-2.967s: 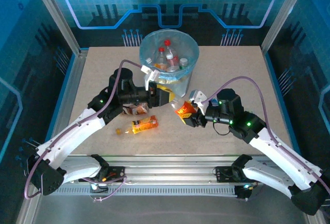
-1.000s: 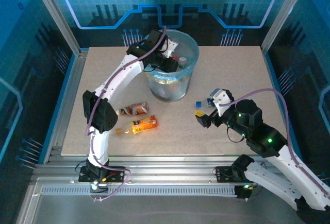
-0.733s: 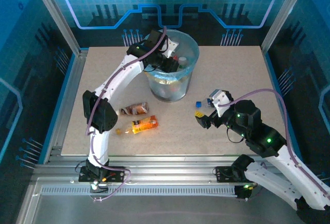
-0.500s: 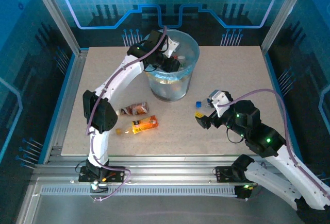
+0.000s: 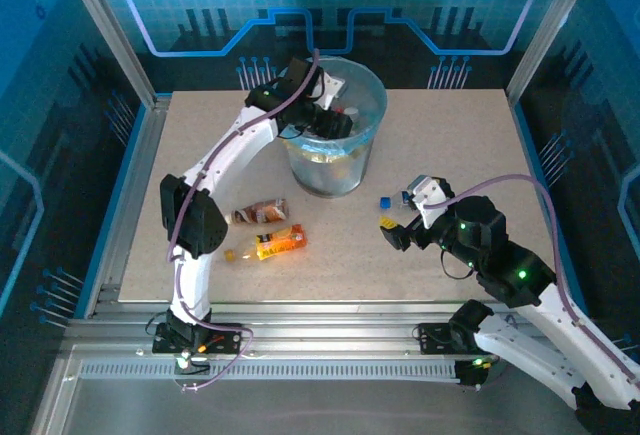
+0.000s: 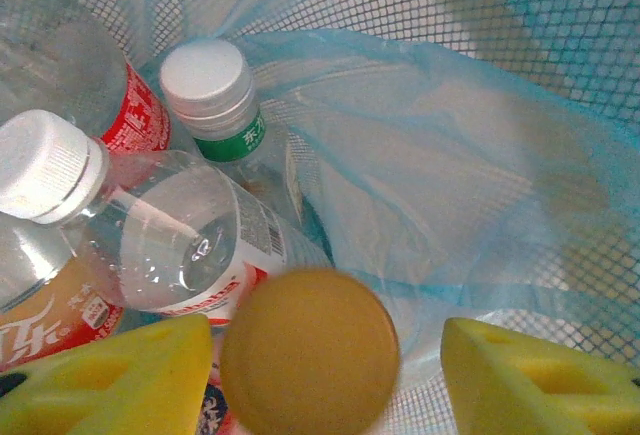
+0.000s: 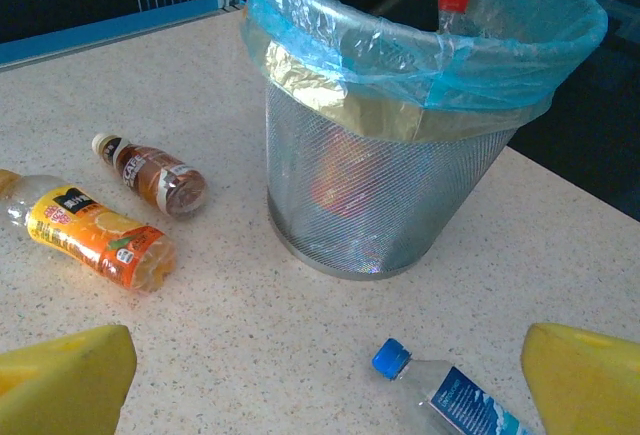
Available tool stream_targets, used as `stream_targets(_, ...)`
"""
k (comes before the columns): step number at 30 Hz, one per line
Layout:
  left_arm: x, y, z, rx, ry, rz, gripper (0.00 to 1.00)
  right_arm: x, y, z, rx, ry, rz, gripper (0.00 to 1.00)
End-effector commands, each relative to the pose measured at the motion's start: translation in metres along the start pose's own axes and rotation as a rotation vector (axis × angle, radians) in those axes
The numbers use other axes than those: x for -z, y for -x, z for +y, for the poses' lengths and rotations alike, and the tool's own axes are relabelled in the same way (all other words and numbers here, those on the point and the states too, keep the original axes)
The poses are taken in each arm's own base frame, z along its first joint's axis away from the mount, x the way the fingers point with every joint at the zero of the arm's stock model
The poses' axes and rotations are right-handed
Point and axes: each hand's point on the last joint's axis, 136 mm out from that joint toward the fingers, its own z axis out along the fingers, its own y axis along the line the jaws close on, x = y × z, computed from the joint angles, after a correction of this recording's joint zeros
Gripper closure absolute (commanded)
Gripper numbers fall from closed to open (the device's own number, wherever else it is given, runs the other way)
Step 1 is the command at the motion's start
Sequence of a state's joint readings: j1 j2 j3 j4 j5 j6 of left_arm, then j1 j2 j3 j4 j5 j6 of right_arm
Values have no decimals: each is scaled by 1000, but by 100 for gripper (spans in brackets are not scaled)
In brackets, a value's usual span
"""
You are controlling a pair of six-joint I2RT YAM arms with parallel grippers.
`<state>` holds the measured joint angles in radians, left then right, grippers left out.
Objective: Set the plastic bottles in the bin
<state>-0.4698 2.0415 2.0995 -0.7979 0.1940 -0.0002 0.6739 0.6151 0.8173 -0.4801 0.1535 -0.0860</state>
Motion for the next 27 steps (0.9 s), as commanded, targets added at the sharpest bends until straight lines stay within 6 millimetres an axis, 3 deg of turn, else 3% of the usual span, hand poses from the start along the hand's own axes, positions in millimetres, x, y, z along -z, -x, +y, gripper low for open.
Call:
stream_targets(1,50,30,-13,-6,-4,-143,33,3,5,0,5,-5,-15,0)
stream_targets(9,111,55,-24,-23,23,-322,29,-3,10,-4,-6,-25,-14,0)
stream_targets(15,149,60,-25,-17,66,-419,26,-12,3,-26,-51,-151,59,0)
stream_targets(17,161,57,-29,-23,56,-451,27,-11,14,-27,-65,-151,59,0)
stream_targets(20,182,44,-32,-37,60,-500,27,-23,16,-5,-25,-25,76,4)
stream_targets(23,200,19,-26,-20,106,-535,27,-33,18,24,37,107,65,5)
stream_targets(27,213,-35,-4,69,197,-538,25,-44,24,69,195,246,4,4)
